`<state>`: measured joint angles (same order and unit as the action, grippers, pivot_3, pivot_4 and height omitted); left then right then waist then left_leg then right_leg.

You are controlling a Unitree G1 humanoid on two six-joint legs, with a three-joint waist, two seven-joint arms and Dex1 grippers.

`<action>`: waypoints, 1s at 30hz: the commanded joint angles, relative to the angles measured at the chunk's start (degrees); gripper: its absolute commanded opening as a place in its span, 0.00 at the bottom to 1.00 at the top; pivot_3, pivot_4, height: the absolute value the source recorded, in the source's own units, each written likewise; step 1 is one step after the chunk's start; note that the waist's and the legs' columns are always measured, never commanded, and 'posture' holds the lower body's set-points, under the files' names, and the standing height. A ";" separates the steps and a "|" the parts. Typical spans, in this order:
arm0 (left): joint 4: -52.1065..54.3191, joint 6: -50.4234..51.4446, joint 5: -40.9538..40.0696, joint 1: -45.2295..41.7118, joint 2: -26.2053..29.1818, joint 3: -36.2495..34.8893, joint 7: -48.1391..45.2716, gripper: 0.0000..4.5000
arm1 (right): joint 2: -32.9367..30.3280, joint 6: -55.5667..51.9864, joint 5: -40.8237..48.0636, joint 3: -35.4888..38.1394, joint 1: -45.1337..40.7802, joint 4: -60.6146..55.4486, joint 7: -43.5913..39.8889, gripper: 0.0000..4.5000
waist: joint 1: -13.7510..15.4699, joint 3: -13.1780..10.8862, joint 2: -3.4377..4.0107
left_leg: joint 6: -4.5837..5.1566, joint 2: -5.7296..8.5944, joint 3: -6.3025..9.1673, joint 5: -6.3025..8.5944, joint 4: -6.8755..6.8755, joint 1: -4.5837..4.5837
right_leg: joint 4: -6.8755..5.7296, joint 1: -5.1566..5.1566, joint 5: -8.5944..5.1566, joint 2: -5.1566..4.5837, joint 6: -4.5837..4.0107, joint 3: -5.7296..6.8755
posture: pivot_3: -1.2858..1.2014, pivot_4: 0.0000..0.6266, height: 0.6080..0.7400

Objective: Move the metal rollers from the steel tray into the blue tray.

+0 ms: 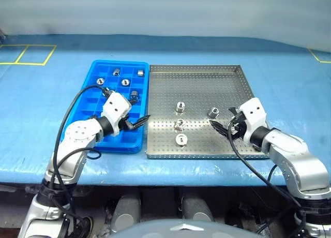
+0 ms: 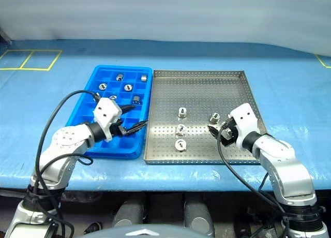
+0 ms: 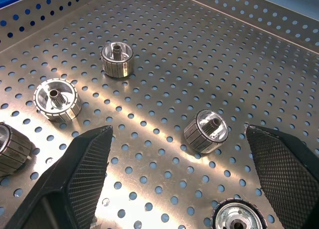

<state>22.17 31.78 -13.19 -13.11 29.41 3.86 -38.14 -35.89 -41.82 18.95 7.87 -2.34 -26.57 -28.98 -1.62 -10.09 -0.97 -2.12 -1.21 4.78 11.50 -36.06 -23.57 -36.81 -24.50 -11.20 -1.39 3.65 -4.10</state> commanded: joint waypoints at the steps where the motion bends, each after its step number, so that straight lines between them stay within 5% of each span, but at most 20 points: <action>1: -0.77 -1.32 -0.79 -1.31 -0.02 -0.32 -0.45 0.82 | -0.17 0.02 0.63 2.29 1.17 -3.15 0.42 1.00 | -0.08 0.00 0.00 | 0.00 0.00 0.00 0.00 0.00 -0.01 | 0.00 0.00 0.00 0.00 0.00 0.00 | 0.52 0.24 1.00; 30: -0.54 -0.67 -1.22 -1.64 -0.29 0.62 0.07 0.82 | 1.37 2.24 -0.85 1.97 2.99 -2.98 2.29 1.00 | -0.90 0.00 0.00 | 0.00 0.00 -0.02 0.00 -0.07 0.01 | -0.05 0.01 0.02 0.00 0.03 -0.02 | 0.51 0.24 1.00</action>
<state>19.47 31.06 -14.03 -14.63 28.50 5.59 -38.39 -34.48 -41.16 18.30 9.42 1.20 -29.07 -26.50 -2.53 -10.09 -0.97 -2.12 -1.20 4.75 11.49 -36.12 -23.56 -36.86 -24.49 -11.18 -1.39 3.68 -4.13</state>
